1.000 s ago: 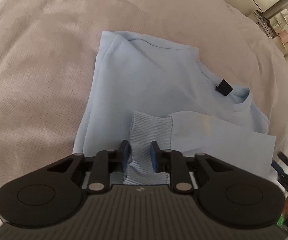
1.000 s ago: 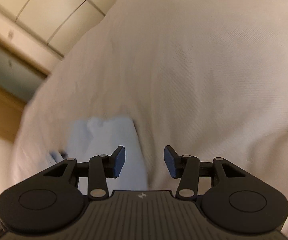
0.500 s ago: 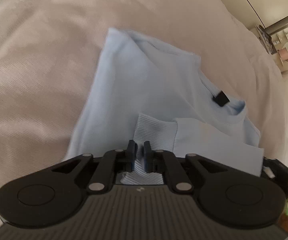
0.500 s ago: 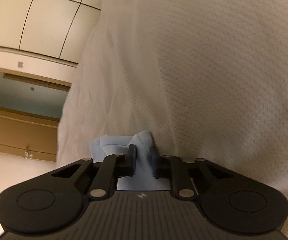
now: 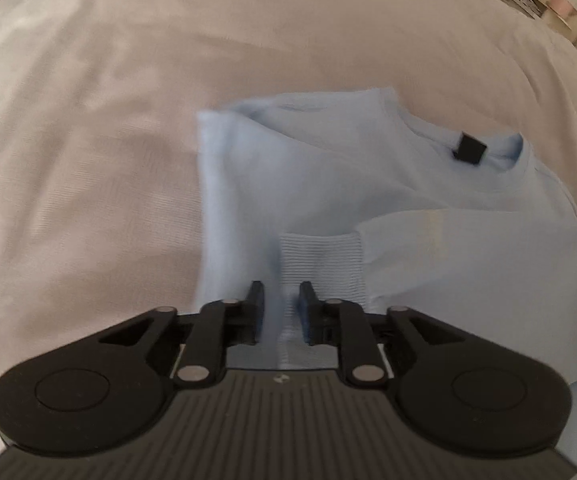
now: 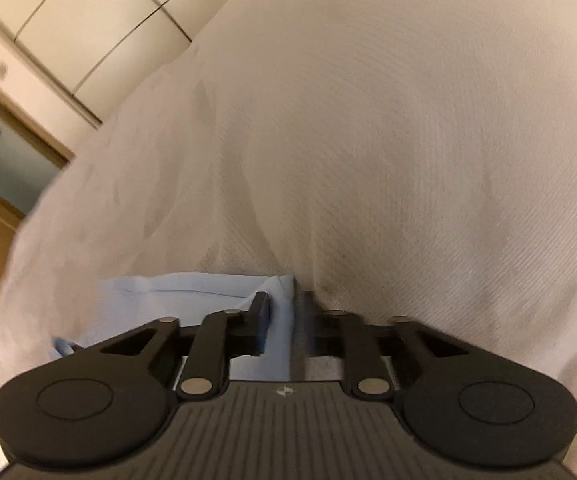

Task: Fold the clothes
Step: 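Open the left gripper and lift it off the folded sweatshirt, then grasp the sweatshirt hem with both grippers and lift it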

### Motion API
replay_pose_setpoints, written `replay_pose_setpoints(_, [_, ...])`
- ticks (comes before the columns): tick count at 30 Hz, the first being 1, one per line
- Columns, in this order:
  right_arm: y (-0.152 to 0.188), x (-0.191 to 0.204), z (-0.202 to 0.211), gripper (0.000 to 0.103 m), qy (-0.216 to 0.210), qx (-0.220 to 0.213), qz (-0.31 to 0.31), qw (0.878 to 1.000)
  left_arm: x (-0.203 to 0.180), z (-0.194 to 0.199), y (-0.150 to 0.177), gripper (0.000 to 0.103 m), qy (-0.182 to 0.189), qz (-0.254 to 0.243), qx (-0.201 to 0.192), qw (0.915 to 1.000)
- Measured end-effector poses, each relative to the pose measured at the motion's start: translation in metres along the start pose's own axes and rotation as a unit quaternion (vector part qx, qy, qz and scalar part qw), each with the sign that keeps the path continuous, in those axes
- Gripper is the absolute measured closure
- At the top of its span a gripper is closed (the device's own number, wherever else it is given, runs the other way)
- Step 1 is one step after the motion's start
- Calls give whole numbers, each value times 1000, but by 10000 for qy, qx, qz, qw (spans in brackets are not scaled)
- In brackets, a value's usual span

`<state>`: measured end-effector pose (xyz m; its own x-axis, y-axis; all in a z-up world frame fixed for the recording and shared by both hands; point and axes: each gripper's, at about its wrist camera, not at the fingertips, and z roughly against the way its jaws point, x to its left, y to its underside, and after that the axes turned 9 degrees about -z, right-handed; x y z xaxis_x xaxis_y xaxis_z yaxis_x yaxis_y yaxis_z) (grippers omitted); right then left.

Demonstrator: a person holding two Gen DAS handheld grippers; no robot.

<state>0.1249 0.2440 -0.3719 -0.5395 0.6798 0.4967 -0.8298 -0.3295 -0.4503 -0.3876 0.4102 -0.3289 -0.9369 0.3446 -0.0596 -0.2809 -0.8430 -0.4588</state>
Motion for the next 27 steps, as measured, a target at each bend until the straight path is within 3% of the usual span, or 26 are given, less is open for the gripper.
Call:
replay_pose_setpoints(2, [4,16,21,71,290,-318,476,9979,3,18,3,87,50,85,-156,9998])
replay_pose_setpoints(5, [25,39,59,71,104,-378,1153,9926,-11,29,5,87,432,-181,-264,9986])
replay_pose_setpoints(7, [50,54,69,71,-161,-62,1551,9877,-29,21,8,87,553,-626,-182,9963])
replay_pose_setpoints(10, [94,62,62,75,-60,628,2047,9768,-36,2,19,88,474,-1000,125,9938])
replay_pose_setpoints(13, [124,40,59,80,809,720,2331,9664,-22,9,29,89,383,-1050,182,9936])
replay_pose_setpoints(15, [122,27,69,69,1073,715,1903,9732,-13,22,34,90,243,-1056,190,9939])
replay_pose_setpoints(17, [117,24,91,69,1046,589,1487,9816,-2,38,40,91,240,-1030,152,9943])
replay_pose_setpoints(20, [125,34,128,71,1009,397,1532,9822,1,56,50,90,494,-1076,181,9928])
replay_pose_setpoints(23, [155,46,139,71,980,529,1583,9811,-6,56,71,90,649,-1323,433,9881])
replay_pose_setpoints(27, [200,27,166,73,1446,878,1414,9754,-12,68,120,90,501,-1809,702,9797])
